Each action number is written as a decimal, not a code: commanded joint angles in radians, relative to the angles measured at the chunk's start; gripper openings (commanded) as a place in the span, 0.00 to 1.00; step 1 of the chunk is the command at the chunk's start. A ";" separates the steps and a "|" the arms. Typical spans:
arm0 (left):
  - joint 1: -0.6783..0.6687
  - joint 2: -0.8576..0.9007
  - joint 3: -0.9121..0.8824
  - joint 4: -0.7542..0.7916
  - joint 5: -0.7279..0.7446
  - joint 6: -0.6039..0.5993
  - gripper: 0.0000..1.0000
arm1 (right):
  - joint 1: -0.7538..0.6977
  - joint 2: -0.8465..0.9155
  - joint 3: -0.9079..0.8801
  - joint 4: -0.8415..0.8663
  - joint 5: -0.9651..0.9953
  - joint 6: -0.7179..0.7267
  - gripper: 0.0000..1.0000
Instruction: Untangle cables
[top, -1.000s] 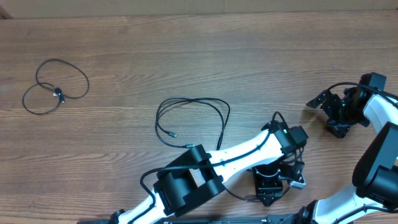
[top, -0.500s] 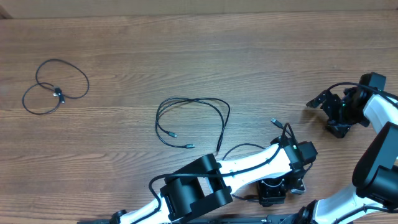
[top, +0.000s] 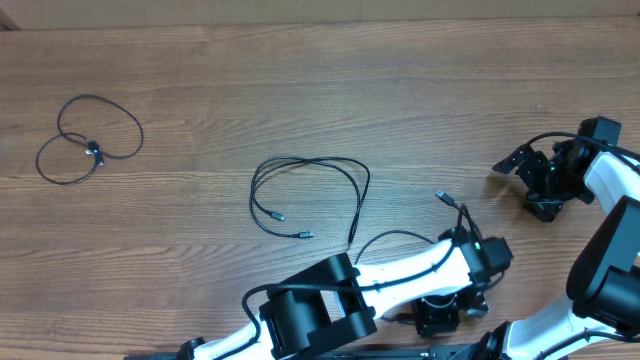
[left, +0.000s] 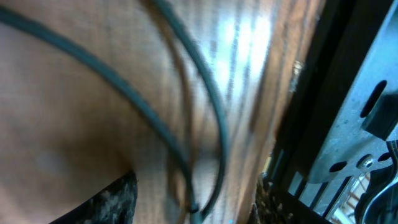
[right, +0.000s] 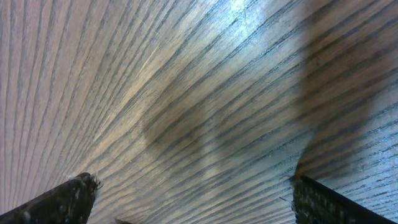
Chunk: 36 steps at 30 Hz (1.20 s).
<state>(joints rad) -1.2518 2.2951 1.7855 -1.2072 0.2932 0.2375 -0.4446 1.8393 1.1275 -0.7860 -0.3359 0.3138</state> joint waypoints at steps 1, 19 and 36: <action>-0.019 0.011 -0.017 -0.001 -0.021 -0.009 0.59 | -0.002 0.002 0.024 0.004 0.003 -0.005 1.00; -0.021 0.011 -0.071 0.042 -0.095 -0.010 0.19 | -0.002 0.002 0.024 0.004 0.003 -0.005 1.00; -0.017 0.006 -0.001 -0.037 -0.091 -0.079 0.04 | -0.002 0.002 0.024 0.004 0.003 -0.005 1.00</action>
<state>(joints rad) -1.2720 2.2860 1.7477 -1.2236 0.2146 0.2062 -0.4446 1.8393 1.1275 -0.7856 -0.3359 0.3138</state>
